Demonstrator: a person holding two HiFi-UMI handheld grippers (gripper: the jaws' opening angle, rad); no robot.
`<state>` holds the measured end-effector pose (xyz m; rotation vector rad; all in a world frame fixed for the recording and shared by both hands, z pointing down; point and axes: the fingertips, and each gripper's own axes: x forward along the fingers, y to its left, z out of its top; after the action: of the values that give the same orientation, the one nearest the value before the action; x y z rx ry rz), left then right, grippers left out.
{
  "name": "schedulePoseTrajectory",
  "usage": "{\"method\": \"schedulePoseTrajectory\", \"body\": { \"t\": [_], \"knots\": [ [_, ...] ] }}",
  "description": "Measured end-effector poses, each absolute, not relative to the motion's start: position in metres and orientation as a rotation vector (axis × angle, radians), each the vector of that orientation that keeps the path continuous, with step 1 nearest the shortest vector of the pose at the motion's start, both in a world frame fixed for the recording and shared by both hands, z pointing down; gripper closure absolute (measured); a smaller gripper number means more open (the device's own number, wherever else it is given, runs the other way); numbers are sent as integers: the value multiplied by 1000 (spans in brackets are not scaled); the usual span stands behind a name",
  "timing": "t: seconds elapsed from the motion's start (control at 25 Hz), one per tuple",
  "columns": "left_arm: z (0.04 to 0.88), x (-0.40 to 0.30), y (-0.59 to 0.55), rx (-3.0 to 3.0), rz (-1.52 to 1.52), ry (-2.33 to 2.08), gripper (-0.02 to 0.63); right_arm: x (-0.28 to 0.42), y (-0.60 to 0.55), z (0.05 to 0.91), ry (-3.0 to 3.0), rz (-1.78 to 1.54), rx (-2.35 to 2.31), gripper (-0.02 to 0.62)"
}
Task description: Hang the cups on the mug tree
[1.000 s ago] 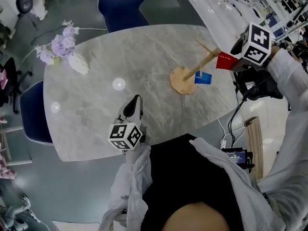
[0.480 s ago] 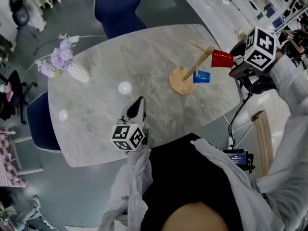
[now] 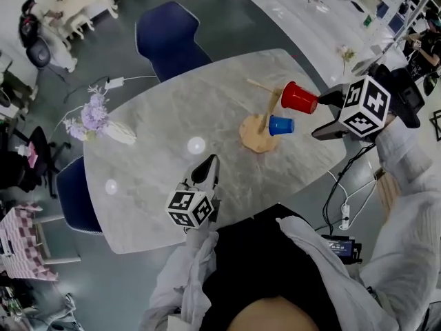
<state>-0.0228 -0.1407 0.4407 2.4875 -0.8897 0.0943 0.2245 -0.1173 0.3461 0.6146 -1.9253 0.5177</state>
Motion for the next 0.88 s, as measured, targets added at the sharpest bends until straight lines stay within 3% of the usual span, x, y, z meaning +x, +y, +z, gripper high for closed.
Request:
{"method": "schedulePoseTrajectory", "body": {
  "t": [0.32, 0.88],
  "knots": [
    [425, 23, -134, 2528, 165, -880, 605, 244, -106, 345, -2170, 524, 796, 132],
    [422, 111, -107, 2573, 208, -960, 606, 285, -87, 362, -2533, 490, 1006, 153]
  ]
}}
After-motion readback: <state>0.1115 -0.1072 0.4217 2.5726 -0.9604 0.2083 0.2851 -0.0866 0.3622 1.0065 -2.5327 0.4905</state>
